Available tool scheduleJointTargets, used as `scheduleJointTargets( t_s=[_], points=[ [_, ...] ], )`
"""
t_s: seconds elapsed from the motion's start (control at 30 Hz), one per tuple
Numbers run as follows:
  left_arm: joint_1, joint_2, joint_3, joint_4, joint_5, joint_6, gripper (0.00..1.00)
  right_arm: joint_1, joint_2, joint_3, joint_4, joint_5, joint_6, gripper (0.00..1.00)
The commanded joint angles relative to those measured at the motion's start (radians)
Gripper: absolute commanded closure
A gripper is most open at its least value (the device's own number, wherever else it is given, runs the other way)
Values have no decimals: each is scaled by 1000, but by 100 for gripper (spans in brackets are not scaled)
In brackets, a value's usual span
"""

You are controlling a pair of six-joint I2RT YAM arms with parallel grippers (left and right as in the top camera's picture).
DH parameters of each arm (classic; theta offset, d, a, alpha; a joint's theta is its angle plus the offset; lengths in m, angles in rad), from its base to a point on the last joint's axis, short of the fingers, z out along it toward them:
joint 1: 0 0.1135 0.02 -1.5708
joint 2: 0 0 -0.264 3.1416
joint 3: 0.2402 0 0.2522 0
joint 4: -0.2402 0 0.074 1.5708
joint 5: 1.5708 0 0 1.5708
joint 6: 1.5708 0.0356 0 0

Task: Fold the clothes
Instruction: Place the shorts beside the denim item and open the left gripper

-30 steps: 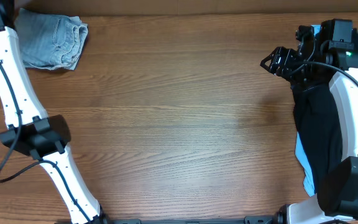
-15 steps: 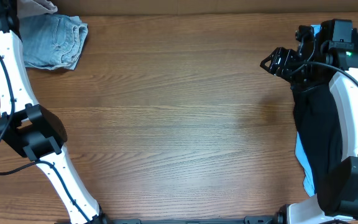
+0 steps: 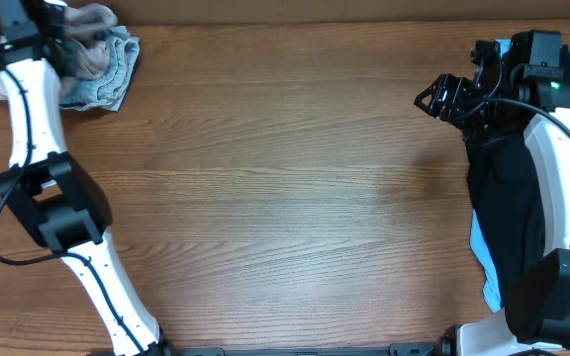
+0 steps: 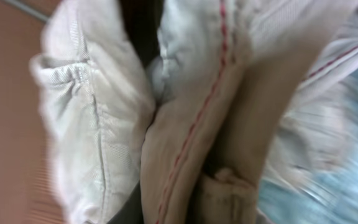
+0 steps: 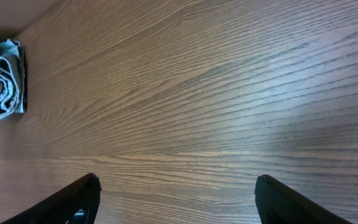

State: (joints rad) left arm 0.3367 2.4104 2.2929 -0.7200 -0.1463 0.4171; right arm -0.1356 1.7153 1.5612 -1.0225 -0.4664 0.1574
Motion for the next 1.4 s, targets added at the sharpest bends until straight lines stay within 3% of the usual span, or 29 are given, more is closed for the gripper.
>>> scheduleJointTargets(
  t_s=[0.0,0.07,0.1,0.13,0.17,0.3,0.4,0.53,0.83,1.13,1.23,1.37],
  points=[
    [-76,-42,-16,-81,72,-55,96,3,0,-2,2,2,-5,17],
    [-103,-42,-16,-129,73,-55,94,4,0,-2,2,2,-5,17],
    [-119,-42,-16,-163,74,-55,81,5,0,-2,2,2,-5,17],
    [-132,-42,-16,-193,73,-55,53,5,0,-2,2,2,-5,17],
    [-146,-42,-16,-222,73,-55,1,5,0,-2,3,2,-5,16],
    [-183,-52,11,-256,117,-85,0,5,0,-2,3,2,-5,16],
    [-202,-82,120,-330,241,-85,0,5,0,-2,4,2,-5,16],
    [-190,-101,275,-381,241,-169,0,5,0,-2,3,3,-6,16],
    [-68,-19,274,-204,240,-232,0,5,0,-2,2,13,-9,16],
    [-43,325,274,-82,245,-233,0,5,0,-2,-33,19,-10,15],
    [-45,342,275,-75,255,-312,0,5,0,-2,-34,22,-10,0],
    [-45,277,328,-106,347,-357,0,5,0,29,-20,34,-36,0]
  ],
)
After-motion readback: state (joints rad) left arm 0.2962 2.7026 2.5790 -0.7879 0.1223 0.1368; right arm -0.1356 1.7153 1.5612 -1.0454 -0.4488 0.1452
